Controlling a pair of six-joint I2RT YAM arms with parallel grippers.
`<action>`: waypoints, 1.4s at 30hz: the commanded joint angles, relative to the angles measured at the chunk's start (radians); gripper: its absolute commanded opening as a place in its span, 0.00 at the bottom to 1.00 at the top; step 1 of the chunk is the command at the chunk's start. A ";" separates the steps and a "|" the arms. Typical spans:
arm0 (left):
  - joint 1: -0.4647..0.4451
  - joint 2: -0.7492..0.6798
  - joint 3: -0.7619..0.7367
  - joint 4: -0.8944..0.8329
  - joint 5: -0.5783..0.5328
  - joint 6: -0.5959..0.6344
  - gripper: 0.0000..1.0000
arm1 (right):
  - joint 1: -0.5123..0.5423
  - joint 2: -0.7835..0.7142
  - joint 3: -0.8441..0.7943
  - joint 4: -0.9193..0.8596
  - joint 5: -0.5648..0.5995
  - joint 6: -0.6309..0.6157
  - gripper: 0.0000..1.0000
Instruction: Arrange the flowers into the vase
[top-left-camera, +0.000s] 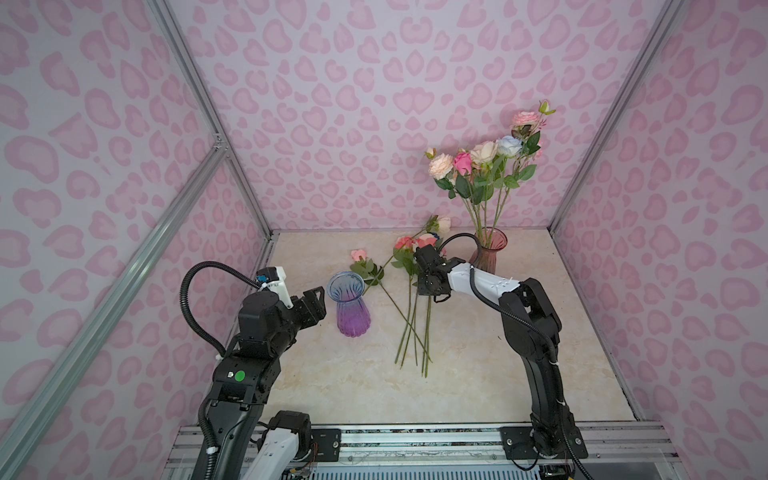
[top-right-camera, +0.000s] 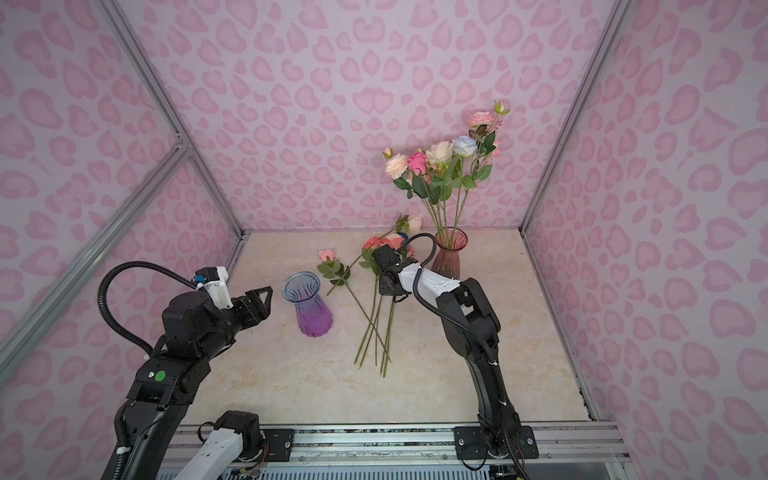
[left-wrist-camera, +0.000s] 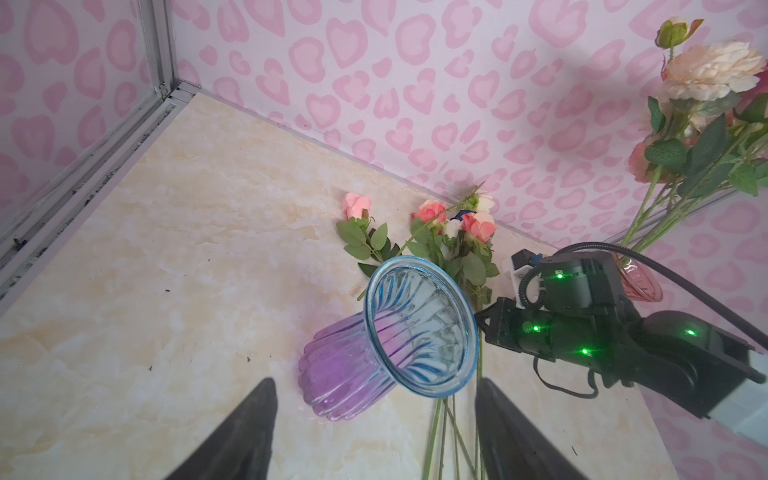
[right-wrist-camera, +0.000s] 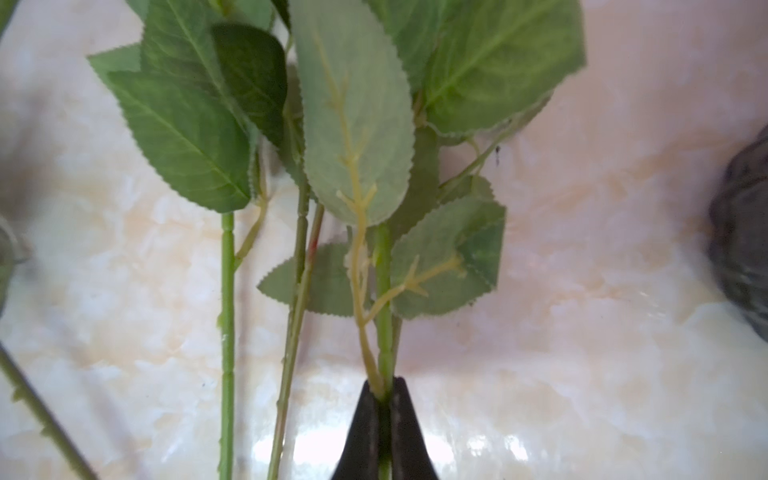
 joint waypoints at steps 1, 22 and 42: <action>0.001 0.001 -0.014 0.052 -0.022 0.021 0.76 | 0.006 -0.030 -0.016 0.014 -0.012 -0.013 0.00; 0.000 -0.043 -0.107 0.102 -0.027 0.080 0.78 | 0.093 -0.273 -0.245 0.178 -0.272 -0.150 0.27; 0.001 -0.040 -0.113 0.108 -0.006 0.070 0.78 | 0.115 -0.134 -0.227 0.129 -0.373 -0.148 0.29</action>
